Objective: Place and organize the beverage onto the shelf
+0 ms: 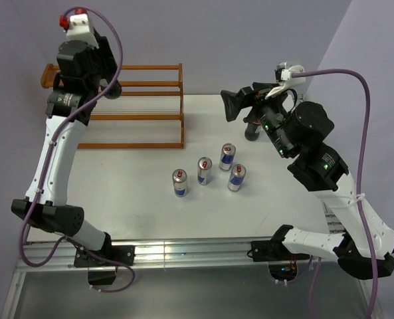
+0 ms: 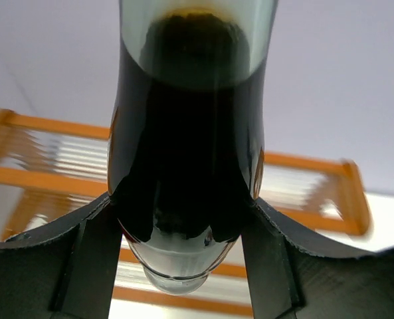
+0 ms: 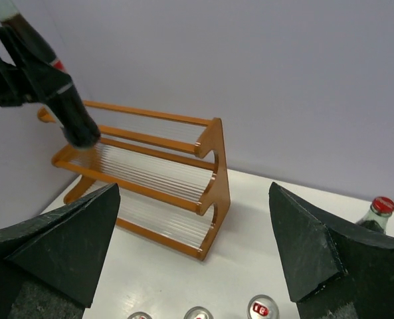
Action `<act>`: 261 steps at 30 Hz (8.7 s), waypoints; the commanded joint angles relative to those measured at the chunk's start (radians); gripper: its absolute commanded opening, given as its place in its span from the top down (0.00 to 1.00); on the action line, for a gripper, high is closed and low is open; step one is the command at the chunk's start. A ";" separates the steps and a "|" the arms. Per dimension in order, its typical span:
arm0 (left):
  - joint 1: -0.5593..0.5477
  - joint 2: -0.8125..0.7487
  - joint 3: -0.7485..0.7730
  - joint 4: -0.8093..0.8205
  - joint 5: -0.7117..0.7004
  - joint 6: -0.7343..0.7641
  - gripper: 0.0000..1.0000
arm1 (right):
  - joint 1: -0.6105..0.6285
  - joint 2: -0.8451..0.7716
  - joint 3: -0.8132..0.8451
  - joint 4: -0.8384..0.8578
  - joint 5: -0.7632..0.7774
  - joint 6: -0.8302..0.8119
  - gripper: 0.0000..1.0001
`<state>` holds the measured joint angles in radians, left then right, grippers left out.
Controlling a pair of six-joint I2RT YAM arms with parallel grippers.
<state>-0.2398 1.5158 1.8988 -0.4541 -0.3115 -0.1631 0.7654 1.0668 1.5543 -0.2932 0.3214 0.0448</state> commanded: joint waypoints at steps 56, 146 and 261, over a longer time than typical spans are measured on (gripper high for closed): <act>0.528 0.471 0.444 0.348 0.439 0.062 1.00 | -0.094 -0.019 -0.214 0.000 -0.151 0.047 0.00; -0.233 -0.453 -0.486 0.017 0.110 -0.069 0.00 | -0.601 0.538 -0.043 0.227 -0.145 -0.092 0.85; 0.198 0.081 0.378 0.158 0.135 -0.010 1.00 | -0.071 0.136 0.109 -0.129 0.061 0.040 0.05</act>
<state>-0.0925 1.6218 2.1635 -0.5220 -0.2264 -0.1452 0.7063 1.2343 1.6634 -0.4583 0.4129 0.0658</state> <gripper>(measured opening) 0.644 0.953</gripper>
